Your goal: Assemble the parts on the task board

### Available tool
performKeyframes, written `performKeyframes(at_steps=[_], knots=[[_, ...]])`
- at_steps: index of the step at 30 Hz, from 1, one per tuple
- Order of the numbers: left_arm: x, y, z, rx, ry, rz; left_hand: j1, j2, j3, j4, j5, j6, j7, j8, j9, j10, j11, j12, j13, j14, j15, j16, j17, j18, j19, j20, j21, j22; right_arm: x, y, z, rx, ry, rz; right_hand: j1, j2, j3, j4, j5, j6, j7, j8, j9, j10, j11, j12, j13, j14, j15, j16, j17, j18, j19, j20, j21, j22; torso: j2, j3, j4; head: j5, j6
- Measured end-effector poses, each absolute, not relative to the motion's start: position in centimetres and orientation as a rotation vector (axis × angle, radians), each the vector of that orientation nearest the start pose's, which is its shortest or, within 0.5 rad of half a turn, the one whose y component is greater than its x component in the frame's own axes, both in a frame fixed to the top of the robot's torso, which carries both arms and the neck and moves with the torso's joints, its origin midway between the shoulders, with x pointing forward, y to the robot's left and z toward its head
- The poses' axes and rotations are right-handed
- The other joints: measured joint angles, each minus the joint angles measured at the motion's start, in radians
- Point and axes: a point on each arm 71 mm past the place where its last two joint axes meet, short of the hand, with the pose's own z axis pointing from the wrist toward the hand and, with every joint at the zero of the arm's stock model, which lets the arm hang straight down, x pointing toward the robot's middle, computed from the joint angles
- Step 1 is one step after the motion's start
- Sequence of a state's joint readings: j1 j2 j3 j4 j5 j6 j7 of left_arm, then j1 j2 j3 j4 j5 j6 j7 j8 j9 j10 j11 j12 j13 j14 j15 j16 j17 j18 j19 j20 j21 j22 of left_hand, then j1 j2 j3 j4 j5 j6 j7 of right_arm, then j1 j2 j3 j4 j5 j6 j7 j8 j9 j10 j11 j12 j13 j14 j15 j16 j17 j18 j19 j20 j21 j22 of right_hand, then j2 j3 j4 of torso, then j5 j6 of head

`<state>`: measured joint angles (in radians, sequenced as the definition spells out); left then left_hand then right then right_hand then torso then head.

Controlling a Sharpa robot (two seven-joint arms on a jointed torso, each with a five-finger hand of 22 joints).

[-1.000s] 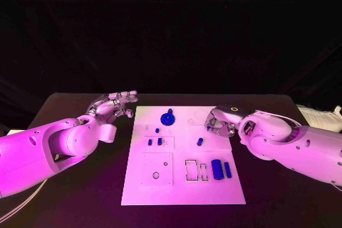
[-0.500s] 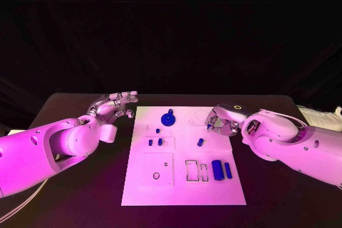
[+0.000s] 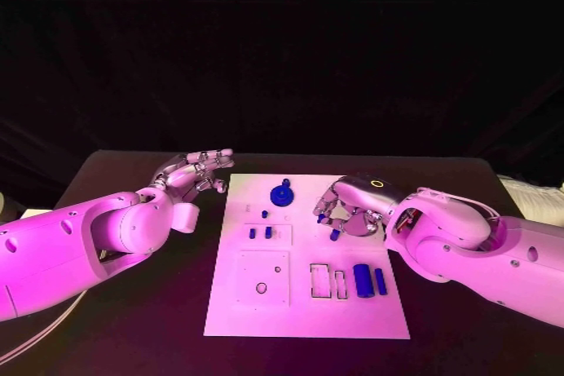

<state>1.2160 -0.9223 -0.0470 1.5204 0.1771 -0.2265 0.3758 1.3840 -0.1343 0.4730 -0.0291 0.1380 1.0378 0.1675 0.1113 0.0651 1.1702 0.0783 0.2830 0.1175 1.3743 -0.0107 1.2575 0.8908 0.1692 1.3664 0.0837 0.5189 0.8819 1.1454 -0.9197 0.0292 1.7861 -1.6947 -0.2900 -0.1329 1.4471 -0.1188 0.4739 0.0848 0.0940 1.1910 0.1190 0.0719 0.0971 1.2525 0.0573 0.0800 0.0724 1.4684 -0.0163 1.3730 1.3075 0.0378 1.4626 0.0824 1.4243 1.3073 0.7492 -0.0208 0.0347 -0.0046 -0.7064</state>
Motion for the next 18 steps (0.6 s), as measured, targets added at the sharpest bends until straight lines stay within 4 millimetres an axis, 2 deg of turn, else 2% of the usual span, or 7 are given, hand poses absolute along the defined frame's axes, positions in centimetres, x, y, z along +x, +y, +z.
performKeyframes(at_steps=[7,11,18], knots=[[49.1,24.8,-17.8,-1.325,1.364,-1.586,0.000,0.000,0.000,0.000,0.000,0.000,0.000,0.000,0.000,-0.004,0.004,0.005,0.000,0.000,0.000,0.000,0.000,0.000,0.000,0.000,0.000,0.000,41.0,-13.0,-16.0,-0.448,1.536,0.810,0.000,0.000,0.002,-0.002,-0.002,0.002,0.002,0.000,0.000,0.000,0.000,0.000,-0.001,0.000,0.000,0.000,0.000,0.000,0.000,0.000,0.000,0.001,0.000,-0.0021,0.0010,0.024,-0.008],[49.1,24.7,-17.8,-1.324,1.365,-1.588,0.000,0.000,0.000,0.000,0.000,0.000,0.000,0.000,0.000,-0.004,0.004,0.005,0.000,0.000,0.000,0.000,0.000,0.000,0.000,0.000,0.000,0.000,40.1,-11.4,-17.2,-0.460,1.553,0.861,0.000,0.000,0.002,-0.002,-0.002,0.002,0.003,0.000,-0.001,0.000,0.000,0.000,-0.001,0.000,0.000,0.000,0.000,0.000,0.000,0.000,0.000,0.001,0.000,-0.0024,-0.0002,0.044,-0.009],[49.1,24.5,-17.9,-1.324,1.368,-1.591,0.000,0.000,0.000,0.000,0.000,0.000,0.000,0.000,0.000,-0.004,0.004,0.005,0.000,0.000,0.000,0.000,0.000,0.000,0.000,0.000,0.000,0.000,39.6,-9.8,-19.6,-0.466,1.596,0.900,0.000,0.000,0.009,-0.009,-0.004,0.002,0.003,0.000,-0.003,0.000,0.000,-0.001,-0.002,0.000,0.000,0.004,0.000,0.000,0.000,0.000,0.000,0.001,0.000,-0.0034,0.0010,0.067,-0.019]])
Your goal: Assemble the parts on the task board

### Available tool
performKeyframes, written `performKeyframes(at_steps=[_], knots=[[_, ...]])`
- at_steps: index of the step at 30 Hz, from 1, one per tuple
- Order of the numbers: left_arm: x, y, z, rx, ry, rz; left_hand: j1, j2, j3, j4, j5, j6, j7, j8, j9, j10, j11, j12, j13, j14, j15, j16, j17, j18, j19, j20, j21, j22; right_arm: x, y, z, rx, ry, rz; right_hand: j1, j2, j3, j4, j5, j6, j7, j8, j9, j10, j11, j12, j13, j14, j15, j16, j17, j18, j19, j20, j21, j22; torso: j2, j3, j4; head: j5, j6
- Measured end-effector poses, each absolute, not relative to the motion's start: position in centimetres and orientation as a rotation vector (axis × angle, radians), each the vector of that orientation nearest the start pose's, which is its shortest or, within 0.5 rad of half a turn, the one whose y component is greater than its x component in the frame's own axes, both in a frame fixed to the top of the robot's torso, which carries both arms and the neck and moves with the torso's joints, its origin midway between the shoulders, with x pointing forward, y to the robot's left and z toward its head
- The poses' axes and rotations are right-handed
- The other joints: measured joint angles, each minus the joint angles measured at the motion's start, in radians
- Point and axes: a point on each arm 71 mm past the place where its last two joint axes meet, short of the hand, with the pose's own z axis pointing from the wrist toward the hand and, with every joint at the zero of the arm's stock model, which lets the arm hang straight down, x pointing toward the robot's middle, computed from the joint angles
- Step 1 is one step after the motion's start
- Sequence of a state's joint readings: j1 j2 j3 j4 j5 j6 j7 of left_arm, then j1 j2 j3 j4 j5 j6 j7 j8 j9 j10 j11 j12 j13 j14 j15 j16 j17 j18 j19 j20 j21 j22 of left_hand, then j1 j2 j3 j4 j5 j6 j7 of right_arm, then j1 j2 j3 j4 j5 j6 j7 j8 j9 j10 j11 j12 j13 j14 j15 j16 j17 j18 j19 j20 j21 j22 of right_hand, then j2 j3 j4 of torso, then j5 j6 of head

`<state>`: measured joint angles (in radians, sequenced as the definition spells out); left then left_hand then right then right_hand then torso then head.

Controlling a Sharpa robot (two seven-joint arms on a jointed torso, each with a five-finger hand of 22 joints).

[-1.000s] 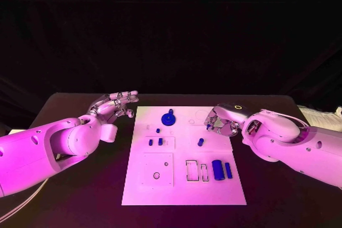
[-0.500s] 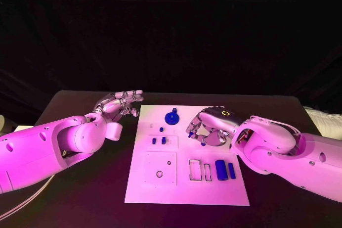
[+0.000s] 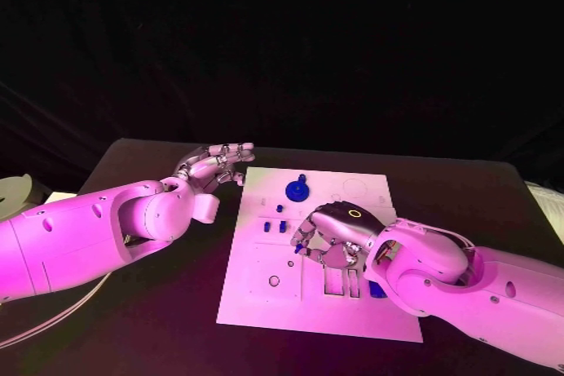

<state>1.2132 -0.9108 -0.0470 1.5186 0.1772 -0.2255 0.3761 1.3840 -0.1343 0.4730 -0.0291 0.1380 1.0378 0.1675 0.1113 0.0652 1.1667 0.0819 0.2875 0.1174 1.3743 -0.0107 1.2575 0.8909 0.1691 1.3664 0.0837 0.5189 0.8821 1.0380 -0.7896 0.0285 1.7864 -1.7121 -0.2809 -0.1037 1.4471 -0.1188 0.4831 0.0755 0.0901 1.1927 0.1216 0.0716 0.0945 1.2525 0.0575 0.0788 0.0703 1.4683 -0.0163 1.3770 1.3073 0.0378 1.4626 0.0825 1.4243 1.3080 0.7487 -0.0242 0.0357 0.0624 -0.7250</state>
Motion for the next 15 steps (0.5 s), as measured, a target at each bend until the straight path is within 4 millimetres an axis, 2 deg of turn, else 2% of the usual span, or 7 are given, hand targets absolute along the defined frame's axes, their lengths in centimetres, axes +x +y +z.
performKeyframes(at_steps=[4,15], knots=[[49.1,24.3,-17.9,-1.323,1.370,-1.595,0.000,0.000,0.000,0.000,0.000,0.000,0.000,0.000,0.000,0.000,0.000,0.000,0.001,-0.004,0.004,0.000,-0.001,0.000,0.000,0.000,0.000,0.000,39.6,-9.3,-20.7,-0.470,1.613,0.909,0.000,0.000,0.000,0.000,0.000,0.000,0.000,-0.001,0.000,0.000,0.000,0.000,0.000,0.000,0.000,0.000,0.000,0.000,0.000,0.000,0.000,0.000,0.000,-0.0006,-0.0003,0.007,-0.005],[49.0,24.0,-17.9,-1.322,1.375,-1.603,0.000,0.000,0.000,0.000,0.000,0.000,0.000,0.000,0.000,0.000,0.000,0.000,0.001,-0.004,0.004,0.000,-0.001,0.000,0.000,0.000,0.000,0.000,39.7,-8.9,-21.9,-0.486,1.642,0.905,0.000,0.000,0.002,-0.002,0.003,-0.001,0.001,-0.004,0.001,0.000,0.000,0.000,-0.001,0.000,0.000,0.000,0.001,0.000,0.000,0.000,0.000,0.000,0.000,-0.0006,-0.0010,0.012,-0.015]])
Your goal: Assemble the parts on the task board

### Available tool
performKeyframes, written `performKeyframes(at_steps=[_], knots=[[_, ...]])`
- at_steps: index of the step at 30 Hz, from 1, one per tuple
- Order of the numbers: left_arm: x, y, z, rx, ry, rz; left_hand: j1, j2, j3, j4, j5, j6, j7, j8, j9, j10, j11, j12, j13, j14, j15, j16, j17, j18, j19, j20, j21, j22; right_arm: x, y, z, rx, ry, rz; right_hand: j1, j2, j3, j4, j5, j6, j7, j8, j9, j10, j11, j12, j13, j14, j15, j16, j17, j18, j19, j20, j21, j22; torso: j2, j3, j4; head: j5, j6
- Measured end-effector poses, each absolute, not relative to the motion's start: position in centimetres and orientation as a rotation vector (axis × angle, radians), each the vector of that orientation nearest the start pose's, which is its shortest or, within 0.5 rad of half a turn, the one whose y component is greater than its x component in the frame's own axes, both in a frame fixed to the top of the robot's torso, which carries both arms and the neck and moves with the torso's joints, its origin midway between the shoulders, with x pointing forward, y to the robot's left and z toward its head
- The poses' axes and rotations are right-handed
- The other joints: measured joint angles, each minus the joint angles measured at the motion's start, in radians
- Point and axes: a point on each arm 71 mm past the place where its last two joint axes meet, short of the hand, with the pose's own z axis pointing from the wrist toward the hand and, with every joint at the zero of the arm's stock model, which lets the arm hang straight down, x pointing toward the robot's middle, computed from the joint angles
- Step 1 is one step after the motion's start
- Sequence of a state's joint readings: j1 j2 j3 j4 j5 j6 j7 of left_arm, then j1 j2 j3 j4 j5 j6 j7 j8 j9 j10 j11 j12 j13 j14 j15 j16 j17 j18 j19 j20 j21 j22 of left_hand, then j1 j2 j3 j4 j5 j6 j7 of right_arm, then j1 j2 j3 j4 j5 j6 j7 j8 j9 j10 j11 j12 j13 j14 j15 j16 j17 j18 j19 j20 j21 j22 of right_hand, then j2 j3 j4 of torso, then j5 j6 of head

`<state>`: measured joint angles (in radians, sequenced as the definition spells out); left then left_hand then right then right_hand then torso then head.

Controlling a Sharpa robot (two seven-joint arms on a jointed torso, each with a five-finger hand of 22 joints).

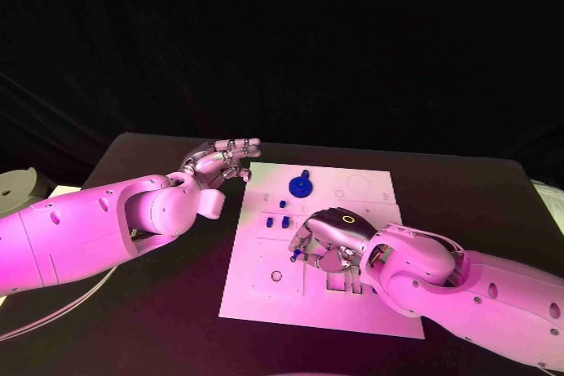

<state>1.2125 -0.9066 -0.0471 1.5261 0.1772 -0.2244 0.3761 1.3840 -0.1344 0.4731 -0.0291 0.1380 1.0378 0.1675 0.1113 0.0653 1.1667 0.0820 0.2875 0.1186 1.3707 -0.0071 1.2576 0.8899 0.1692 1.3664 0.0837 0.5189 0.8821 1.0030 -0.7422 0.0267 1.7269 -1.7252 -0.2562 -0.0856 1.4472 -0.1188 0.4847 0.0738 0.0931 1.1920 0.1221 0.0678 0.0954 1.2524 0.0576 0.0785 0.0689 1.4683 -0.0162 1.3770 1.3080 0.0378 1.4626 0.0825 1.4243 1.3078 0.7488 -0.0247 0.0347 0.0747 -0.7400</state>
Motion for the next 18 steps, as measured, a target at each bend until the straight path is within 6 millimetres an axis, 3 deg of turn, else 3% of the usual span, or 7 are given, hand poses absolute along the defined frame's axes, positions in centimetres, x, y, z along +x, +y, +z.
performKeyframes(at_steps=[18], knots=[[48.89,23.89,-17.84,-1.321,1.378,-1.607,-0.004,0.004,0.000,0.000,0.000,0.000,0.000,0.000,0.000,0.000,0.000,0.006,0.001,0.000,0.000,0.000,-0.001,0.000,0.000,0.000,-0.005,-0.002,39.93,-8.48,-22.42,-0.512,1.659,0.892,0.000,0.000,0.001,-0.001,0.000,-0.003,0.000,-0.005,0.000,0.000,0.000,-0.004,-0.001,0.000,0.000,0.000,0.000,0.000,0.000,0.000,0.000,0.000,0.001,0.0018,-0.0002,0.005,-0.007]])
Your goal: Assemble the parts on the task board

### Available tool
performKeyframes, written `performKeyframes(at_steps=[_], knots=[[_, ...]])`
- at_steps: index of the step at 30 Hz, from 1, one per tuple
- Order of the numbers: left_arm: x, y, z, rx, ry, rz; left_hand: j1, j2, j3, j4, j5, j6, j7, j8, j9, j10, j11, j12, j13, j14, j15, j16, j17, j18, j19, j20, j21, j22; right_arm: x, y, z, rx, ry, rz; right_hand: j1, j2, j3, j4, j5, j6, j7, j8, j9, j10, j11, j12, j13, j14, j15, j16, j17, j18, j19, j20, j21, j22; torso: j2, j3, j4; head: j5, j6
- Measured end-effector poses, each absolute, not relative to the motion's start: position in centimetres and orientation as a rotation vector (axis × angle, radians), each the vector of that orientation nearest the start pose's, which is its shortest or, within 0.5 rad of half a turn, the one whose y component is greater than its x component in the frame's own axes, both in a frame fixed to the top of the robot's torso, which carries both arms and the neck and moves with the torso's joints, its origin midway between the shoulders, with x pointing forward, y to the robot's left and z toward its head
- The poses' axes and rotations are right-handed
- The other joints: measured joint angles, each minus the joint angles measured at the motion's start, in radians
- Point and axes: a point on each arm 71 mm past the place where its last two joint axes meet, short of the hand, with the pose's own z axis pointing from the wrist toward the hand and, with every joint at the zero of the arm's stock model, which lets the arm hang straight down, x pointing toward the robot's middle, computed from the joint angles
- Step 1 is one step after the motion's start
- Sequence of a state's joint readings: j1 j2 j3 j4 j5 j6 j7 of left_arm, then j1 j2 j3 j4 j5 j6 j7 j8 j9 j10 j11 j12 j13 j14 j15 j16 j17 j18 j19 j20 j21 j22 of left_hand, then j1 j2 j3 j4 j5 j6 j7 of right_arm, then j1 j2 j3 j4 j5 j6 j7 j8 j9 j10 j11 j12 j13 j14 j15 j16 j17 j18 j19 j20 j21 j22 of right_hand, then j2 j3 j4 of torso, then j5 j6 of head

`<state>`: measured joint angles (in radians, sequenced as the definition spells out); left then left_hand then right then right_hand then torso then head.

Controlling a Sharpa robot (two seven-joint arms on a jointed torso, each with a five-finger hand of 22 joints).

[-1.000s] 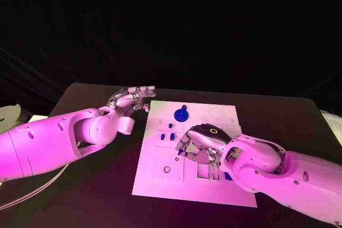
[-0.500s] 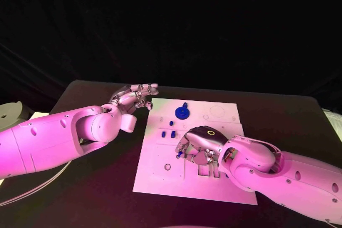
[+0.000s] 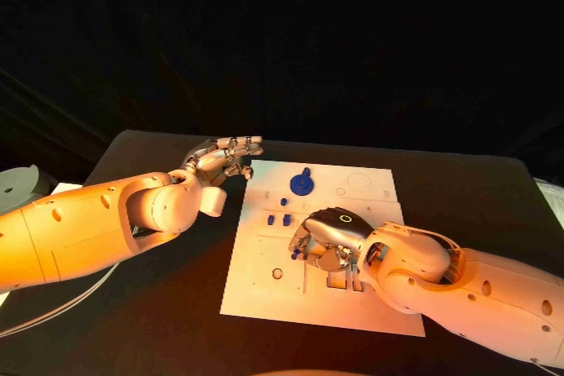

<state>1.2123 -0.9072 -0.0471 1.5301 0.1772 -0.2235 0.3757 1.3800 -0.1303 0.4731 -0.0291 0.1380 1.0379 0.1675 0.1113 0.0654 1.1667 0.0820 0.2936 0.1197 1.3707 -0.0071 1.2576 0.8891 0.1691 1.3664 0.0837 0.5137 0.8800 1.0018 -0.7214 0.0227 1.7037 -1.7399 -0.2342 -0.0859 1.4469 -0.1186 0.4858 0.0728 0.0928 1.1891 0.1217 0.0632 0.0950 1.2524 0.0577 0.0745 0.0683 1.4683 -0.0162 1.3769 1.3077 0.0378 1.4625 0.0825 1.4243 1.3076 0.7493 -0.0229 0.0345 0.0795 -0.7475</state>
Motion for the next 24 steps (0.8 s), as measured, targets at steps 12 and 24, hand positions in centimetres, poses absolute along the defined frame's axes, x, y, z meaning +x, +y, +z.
performKeyframes(at_steps=[12,24], knots=[[48.86,23.88,-17.83,-1.321,1.380,-1.608,0.000,0.000,0.000,0.000,0.000,0.000,0.000,0.000,0.000,0.000,0.000,0.000,0.000,0.000,0.000,0.000,0.000,0.000,0.000,0.000,0.000,0.000,39.83,-8.07,-22.68,-0.533,1.668,0.883,-0.027,-0.011,0.000,0.000,0.000,-0.004,0.003,0.005,0.001,-0.007,0.007,-0.006,0.001,0.000,0.000,0.000,0.000,0.000,0.000,0.000,0.000,0.000,0.000,-0.0006,0.0002,0.002,-0.005],[48.81,23.90,-17.83,-1.322,1.382,-1.608,0.000,0.000,0.000,0.000,0.000,0.000,0.000,0.000,0.000,0.000,0.000,0.000,0.000,0.000,0.000,0.000,0.000,0.000,0.000,0.000,0.000,0.000,39.86,-7.98,-22.79,-0.537,1.671,0.873,-0.100,-0.057,-0.068,0.010,0.026,-0.084,0.037,0.000,-0.022,-0.139,0.043,-0.010,-0.004,0.000,0.022,-0.006,-0.016,0.024,-0.038,0.027,-0.065,-0.023,-0.001,-0.0008,0.0002,0.000,-0.004]])
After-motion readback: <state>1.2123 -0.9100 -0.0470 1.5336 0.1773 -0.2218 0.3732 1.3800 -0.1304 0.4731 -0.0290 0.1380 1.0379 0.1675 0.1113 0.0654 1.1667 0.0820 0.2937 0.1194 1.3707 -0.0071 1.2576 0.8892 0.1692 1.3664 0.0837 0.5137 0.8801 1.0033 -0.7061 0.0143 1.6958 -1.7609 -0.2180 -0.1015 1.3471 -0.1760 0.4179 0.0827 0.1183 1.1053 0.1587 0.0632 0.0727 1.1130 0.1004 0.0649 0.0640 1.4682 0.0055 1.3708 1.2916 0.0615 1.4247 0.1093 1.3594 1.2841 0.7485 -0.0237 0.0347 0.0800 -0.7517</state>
